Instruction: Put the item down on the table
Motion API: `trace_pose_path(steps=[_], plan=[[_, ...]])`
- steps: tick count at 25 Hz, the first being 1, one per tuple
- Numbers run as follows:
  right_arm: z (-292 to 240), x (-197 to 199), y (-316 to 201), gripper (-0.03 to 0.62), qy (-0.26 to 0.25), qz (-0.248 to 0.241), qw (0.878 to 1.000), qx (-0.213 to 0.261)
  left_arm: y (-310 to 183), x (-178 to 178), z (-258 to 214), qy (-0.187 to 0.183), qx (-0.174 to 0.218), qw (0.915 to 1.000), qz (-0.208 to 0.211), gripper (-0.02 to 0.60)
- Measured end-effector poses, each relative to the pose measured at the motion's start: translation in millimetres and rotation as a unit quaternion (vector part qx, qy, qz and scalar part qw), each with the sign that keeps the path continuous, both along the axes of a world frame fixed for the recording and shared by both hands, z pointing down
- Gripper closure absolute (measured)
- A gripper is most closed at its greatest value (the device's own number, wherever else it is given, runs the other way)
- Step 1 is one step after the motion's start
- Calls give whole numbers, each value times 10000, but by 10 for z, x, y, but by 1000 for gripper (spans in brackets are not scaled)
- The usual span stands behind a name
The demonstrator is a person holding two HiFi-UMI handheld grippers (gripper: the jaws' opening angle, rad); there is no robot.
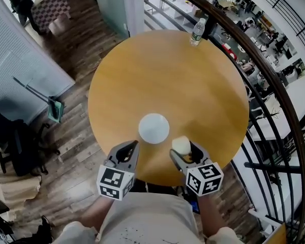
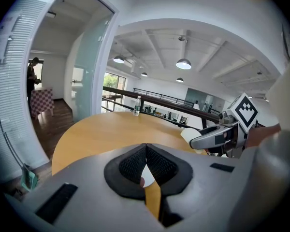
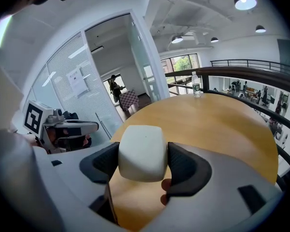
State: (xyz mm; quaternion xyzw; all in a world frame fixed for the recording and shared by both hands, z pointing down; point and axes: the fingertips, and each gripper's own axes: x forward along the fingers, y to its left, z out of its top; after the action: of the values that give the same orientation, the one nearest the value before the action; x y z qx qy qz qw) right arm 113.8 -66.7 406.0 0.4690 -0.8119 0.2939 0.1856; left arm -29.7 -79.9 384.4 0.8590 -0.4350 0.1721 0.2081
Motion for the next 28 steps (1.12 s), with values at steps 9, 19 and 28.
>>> trace_pose_path(steps=[9,19,28], plan=[[252,-285,-259,264,476,-241,9983,-238,-200,-126,278,-7,-229,9997,41,558],[611,-468,-481,264,669,-389,9962,-407,-346,-147,576,-80,-343,9993,133,558],[892,-509,-668,264,831,-490,9937,-564,-481,-151,728,-124,-346,9992,167,558]])
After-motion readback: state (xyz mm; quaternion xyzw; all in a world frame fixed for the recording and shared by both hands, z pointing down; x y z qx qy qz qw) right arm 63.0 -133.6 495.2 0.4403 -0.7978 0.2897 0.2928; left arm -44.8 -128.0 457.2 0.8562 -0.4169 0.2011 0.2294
